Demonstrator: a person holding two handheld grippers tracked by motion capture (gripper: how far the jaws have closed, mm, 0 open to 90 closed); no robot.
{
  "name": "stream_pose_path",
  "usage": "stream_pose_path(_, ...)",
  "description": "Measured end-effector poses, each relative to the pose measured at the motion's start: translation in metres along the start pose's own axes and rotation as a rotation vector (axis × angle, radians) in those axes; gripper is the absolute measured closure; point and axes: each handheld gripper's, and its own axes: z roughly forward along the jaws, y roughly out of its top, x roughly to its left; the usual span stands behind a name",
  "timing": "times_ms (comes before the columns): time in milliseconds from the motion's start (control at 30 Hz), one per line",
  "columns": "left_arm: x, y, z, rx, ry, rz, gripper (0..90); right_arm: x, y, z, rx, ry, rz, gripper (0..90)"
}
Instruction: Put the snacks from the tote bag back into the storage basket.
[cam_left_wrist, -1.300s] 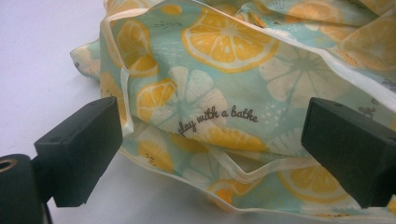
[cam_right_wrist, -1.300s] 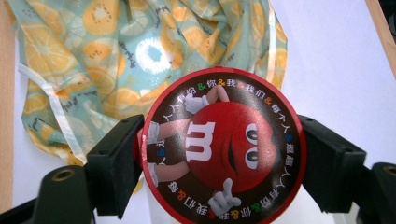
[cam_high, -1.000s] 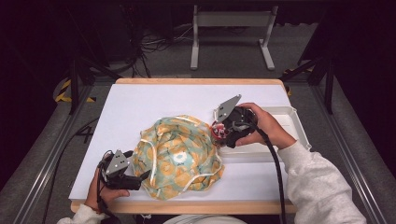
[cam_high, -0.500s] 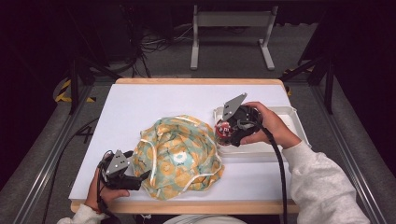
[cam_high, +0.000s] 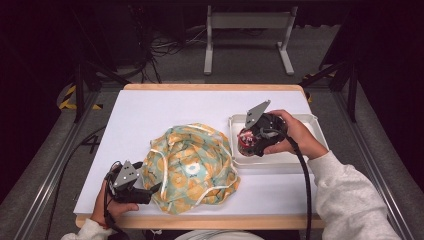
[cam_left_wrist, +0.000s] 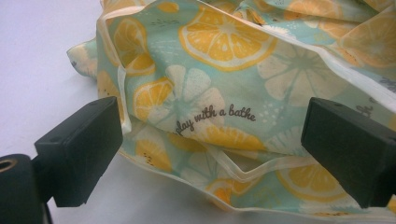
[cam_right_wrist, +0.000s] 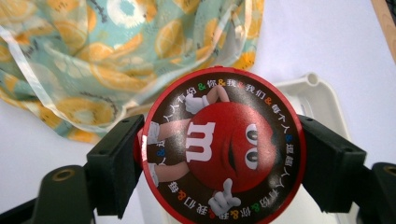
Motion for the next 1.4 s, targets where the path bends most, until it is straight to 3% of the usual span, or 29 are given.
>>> stream_pose_path(467, 0.0, 0.0, 0.001, 0.006, -0.002, 0.002, 6.0, -0.015, -0.031, 0.003, 0.058, -0.012, 0.044, 23.1)
stream_pose_path(767, -0.001, 0.0, 0.002, 0.011, -0.009, 0.005, 6.1, -0.022, -0.046, 0.004, 0.071, -0.027, 0.032, 23.1)
stream_pose_path(1400, 0.0, 0.0, 0.002, 0.01, -0.01, 0.002, 6.1, -0.031, -0.069, 0.017, 0.106, -0.005, 0.028, 23.1)
